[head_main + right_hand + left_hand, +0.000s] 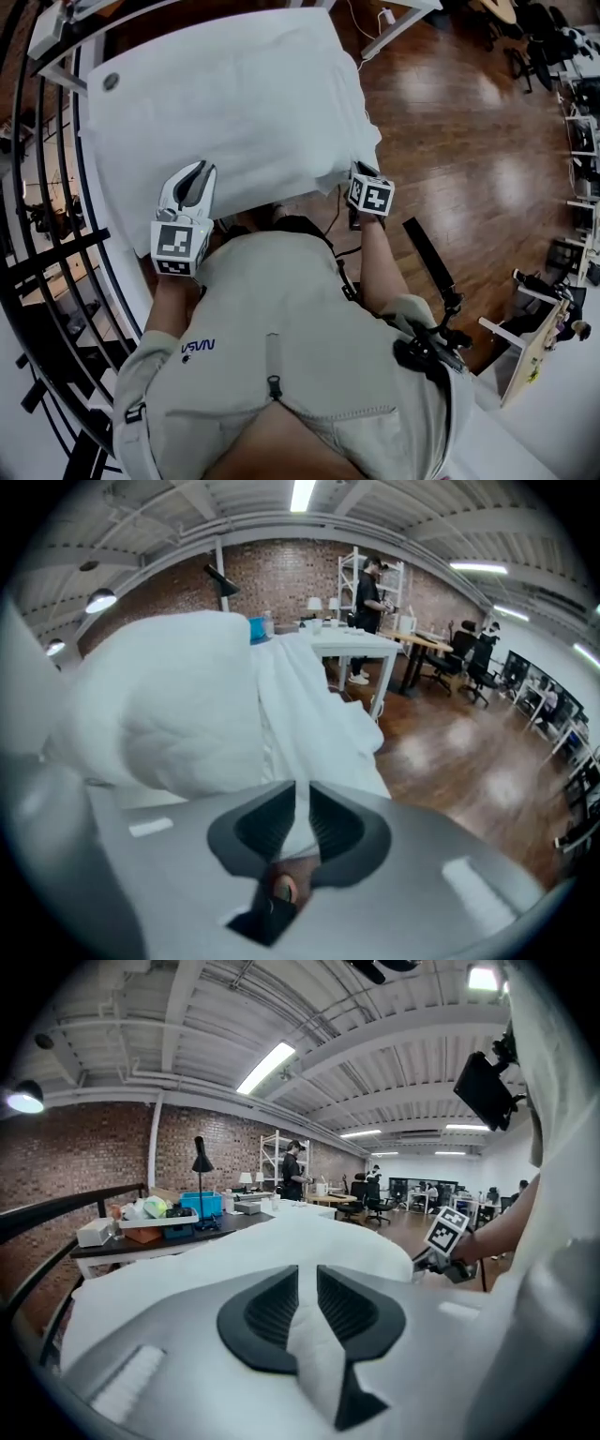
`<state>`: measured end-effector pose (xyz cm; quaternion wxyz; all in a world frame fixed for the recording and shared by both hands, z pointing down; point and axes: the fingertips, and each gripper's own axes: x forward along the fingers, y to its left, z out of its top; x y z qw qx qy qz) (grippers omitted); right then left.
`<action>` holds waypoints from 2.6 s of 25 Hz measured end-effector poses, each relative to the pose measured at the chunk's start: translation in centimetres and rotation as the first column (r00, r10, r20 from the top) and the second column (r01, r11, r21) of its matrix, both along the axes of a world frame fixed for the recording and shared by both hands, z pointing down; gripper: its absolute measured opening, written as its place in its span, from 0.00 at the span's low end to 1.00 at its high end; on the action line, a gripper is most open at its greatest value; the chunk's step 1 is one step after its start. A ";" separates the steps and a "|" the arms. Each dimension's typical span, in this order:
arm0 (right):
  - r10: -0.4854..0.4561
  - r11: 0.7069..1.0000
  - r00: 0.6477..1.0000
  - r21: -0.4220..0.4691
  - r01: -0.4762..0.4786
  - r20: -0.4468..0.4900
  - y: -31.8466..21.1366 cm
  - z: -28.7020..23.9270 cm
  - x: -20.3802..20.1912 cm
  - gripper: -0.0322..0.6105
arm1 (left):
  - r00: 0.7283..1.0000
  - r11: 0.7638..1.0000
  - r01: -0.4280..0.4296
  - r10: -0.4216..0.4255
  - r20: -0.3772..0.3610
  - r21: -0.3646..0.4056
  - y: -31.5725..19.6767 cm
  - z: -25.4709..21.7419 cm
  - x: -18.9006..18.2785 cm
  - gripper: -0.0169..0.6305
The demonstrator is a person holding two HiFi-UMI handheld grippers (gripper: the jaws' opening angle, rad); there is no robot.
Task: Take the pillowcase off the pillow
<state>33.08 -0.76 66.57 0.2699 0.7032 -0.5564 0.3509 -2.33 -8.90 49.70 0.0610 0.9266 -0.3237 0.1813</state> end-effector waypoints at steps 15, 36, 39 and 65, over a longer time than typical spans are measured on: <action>-0.498 0.739 0.867 0.506 0.444 -0.033 -10.3 -15.0 -8.8 0.41 | 0.744 0.738 0.667 -0.665 0.057 -0.098 5.2 2.2 -13.6 0.44; -0.381 0.710 0.890 0.537 0.455 -0.251 -14.8 -21.8 -14.6 0.07 | 0.851 0.890 0.424 -0.455 -0.261 -0.168 -7.0 -1.5 -13.5 0.05; -0.327 0.748 0.916 0.528 0.402 -0.234 -15.5 -21.6 -12.4 0.10 | 0.880 0.909 0.395 -0.416 -0.231 -0.133 -8.4 -2.2 -11.7 0.05; -0.260 0.654 0.957 0.705 0.274 -0.131 -6.8 -27.5 -14.3 0.05 | 0.917 0.891 0.391 -0.354 -0.184 0.231 0.8 -10.2 -5.2 0.03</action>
